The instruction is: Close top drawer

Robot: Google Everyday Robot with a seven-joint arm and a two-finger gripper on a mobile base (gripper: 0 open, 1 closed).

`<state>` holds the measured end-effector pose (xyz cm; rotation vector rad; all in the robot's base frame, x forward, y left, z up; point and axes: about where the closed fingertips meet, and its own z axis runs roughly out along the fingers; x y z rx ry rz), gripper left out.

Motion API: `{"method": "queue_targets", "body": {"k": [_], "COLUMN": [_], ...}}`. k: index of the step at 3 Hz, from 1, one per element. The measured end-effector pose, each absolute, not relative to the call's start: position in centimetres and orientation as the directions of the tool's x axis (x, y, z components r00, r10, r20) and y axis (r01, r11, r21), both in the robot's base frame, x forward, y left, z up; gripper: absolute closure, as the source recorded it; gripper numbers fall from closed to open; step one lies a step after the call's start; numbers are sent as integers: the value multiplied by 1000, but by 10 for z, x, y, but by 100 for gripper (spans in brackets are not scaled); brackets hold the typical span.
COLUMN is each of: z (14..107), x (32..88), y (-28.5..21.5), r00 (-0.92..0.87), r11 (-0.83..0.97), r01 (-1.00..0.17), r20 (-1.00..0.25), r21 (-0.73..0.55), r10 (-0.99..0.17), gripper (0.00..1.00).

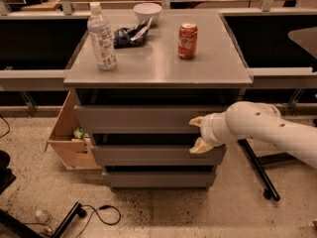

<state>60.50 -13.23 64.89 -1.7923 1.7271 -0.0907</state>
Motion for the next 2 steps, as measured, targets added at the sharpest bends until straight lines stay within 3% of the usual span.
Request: {"method": "queue_targets", "body": {"k": [2], "z": [758], "x": [545], "y": [-171], "r00": [220], "r11": [-55], "r01": [-857], "r20": [-268], "r21": [-512], "r10": [-938], "gripper": [86]}}
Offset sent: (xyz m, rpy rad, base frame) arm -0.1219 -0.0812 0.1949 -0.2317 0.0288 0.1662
